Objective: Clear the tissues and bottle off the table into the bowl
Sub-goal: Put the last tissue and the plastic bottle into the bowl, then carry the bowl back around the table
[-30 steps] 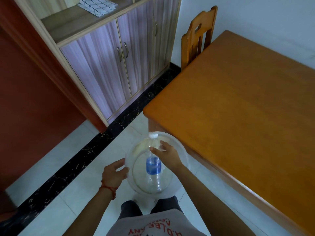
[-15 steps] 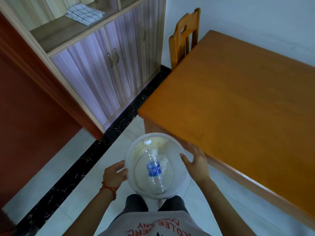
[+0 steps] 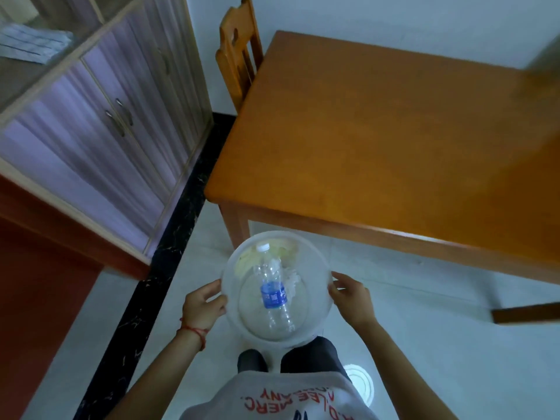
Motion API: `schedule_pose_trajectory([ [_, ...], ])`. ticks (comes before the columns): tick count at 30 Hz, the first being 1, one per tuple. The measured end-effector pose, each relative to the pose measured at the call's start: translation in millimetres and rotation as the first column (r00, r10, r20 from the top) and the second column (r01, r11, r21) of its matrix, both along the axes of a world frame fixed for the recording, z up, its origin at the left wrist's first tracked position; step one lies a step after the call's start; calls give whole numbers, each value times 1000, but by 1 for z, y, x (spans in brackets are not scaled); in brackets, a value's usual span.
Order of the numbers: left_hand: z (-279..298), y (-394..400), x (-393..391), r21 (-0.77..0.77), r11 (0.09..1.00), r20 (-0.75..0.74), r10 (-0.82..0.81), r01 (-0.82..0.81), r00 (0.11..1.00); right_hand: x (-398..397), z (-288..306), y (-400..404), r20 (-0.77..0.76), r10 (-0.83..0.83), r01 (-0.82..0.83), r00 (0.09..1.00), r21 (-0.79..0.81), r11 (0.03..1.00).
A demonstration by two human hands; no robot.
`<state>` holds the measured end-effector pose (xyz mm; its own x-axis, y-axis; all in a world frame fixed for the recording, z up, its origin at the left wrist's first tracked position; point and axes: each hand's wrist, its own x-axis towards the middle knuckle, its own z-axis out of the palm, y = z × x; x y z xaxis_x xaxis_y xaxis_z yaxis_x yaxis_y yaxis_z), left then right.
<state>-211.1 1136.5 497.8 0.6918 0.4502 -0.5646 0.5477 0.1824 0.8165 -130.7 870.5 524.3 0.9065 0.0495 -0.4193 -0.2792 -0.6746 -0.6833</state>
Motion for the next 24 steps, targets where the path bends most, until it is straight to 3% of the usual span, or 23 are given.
schedule_pose_trajectory([
  [12,10,-36,3,-56,958,-25,-284,283,958,-84,7,-52,41,-382,377,923,87,922],
  [24,20,-183,27,66,830,-88,-549,554,831,-147,8,-174,48,-670,658,741,150,738],
])
